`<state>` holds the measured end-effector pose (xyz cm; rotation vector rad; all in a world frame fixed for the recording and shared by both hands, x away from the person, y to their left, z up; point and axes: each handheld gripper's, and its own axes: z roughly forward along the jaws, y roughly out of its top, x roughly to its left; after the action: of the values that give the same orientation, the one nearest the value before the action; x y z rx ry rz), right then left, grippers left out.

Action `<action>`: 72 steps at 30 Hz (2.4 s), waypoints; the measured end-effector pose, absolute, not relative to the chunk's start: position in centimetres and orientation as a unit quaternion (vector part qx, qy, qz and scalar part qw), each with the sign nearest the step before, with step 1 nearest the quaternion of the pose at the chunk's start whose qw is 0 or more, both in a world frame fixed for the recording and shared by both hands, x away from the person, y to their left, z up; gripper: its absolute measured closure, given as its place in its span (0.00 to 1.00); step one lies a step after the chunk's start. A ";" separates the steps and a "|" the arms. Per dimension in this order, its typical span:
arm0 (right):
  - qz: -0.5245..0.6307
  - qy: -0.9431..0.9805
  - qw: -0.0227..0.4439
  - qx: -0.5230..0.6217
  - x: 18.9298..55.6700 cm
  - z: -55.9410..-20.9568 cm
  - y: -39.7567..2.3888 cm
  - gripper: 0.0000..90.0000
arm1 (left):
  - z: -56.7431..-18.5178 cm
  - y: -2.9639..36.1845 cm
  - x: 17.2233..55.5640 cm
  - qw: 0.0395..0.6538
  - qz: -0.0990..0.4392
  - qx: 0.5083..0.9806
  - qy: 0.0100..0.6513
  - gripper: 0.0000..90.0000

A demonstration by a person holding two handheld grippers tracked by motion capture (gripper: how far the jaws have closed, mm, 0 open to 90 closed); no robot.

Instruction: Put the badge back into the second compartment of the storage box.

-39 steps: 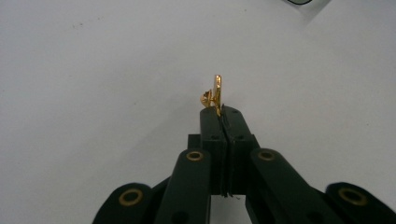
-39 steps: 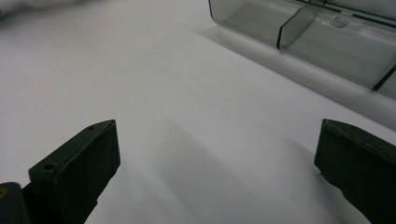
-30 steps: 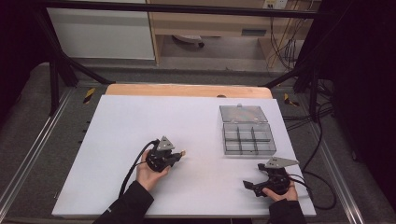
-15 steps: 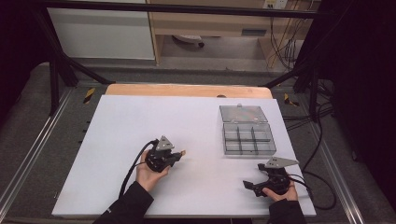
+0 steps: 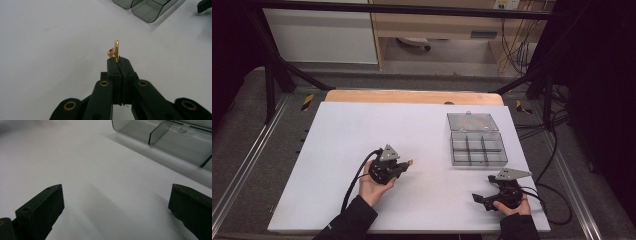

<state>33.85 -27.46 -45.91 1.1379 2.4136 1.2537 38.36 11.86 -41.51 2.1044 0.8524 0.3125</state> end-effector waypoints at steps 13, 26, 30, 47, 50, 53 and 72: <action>0.423 0.815 0.097 0.386 33.8 -45.9 -27.4 0.01 | -40.6 10.8 38.2 0.419 0.130 0.835 0.334 0.98; 0.422 0.814 0.095 0.387 33.8 -45.9 -27.4 0.01 | -40.4 9.1 38.9 0.428 0.125 0.831 0.332 0.98; 0.422 0.815 0.096 0.386 33.9 -45.9 -27.4 0.01 | -40.4 8.4 39.3 0.430 0.126 0.830 0.332 0.98; 0.421 0.815 0.094 0.386 33.9 -45.9 -27.4 0.01 | -39.8 6.3 40.4 0.437 0.124 0.827 0.331 0.98; 0.422 0.815 0.095 0.386 33.9 -45.9 -27.4 0.01 | -39.6 5.8 40.6 0.438 0.125 0.827 0.329 0.98; 0.422 0.815 0.095 0.386 33.9 -45.9 -27.4 0.01 | -39.5 5.4 40.7 0.439 0.125 0.828 0.326 0.98; 0.423 0.815 0.095 0.385 33.8 -45.9 -27.4 0.01 | -39.1 2.4 41.9 0.442 0.123 0.830 0.317 0.98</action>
<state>33.84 -27.45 -45.91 1.1418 2.4159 1.2528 41.87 2.37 -39.06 2.0585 0.7868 0.3058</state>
